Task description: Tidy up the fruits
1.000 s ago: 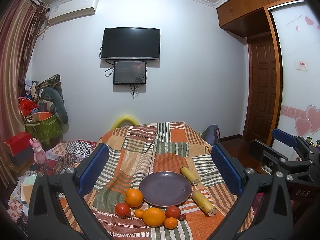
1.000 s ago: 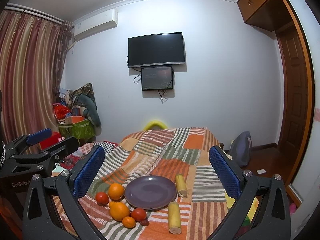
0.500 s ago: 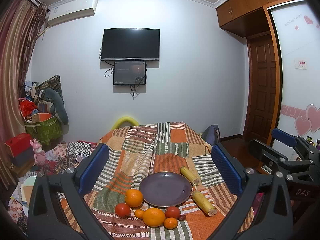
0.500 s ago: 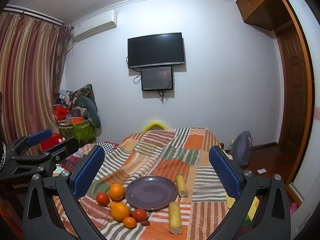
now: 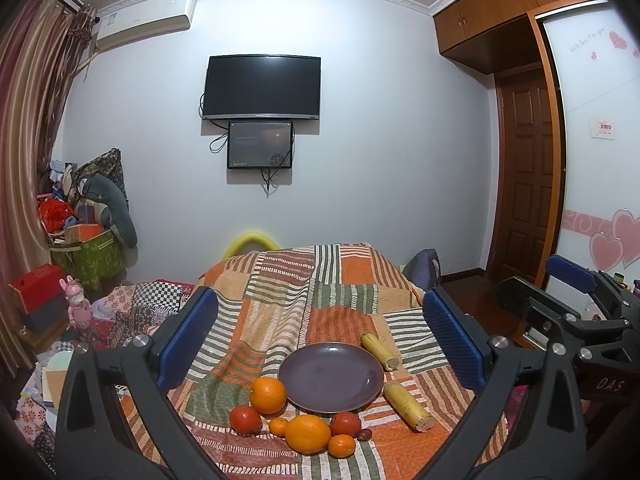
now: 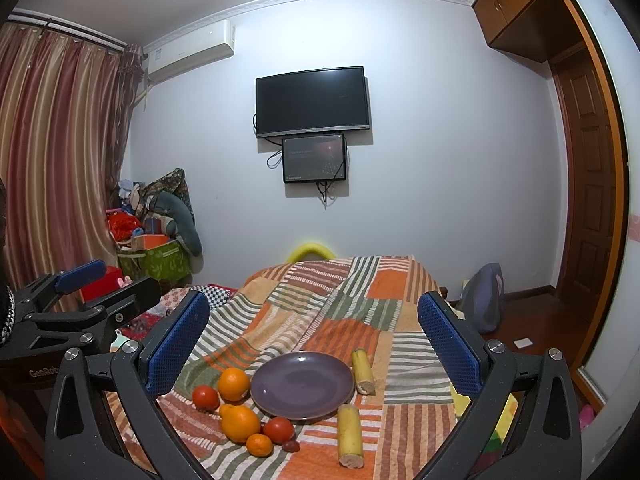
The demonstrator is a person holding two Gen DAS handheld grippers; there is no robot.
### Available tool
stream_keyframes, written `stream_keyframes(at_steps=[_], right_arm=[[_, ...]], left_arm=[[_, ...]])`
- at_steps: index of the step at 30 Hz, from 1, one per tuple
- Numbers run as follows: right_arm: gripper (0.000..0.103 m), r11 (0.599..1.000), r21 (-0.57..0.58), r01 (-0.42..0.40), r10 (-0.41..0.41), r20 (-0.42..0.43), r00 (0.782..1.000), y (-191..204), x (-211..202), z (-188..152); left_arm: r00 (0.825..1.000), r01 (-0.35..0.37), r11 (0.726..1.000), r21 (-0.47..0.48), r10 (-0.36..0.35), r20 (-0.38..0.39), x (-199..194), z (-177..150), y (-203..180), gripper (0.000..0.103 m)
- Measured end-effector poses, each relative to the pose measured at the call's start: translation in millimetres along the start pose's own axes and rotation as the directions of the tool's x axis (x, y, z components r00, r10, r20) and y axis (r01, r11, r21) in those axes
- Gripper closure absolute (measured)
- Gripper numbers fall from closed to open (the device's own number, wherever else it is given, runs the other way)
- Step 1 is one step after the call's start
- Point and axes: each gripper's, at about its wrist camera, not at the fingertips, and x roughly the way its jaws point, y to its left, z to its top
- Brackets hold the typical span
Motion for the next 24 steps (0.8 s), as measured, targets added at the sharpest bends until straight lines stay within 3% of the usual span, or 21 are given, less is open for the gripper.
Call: stream_keyframes(at_steps=[17, 24], right_arm=[[0.000, 1.000, -0.009, -0.009, 0.008, -0.016, 1.000, 2, 5, -2], [0.000, 1.000, 0.010, -0.010, 0.010, -0.057, 0.998, -5, 20, -9]], left_arm=[[1.000, -0.001, 1.000, 0.004, 0.001, -0.016, 6, -2, 3, 0.000], [0.998, 0.000, 1.000, -0.007, -0.001, -0.056, 21, -7, 8, 0.000]])
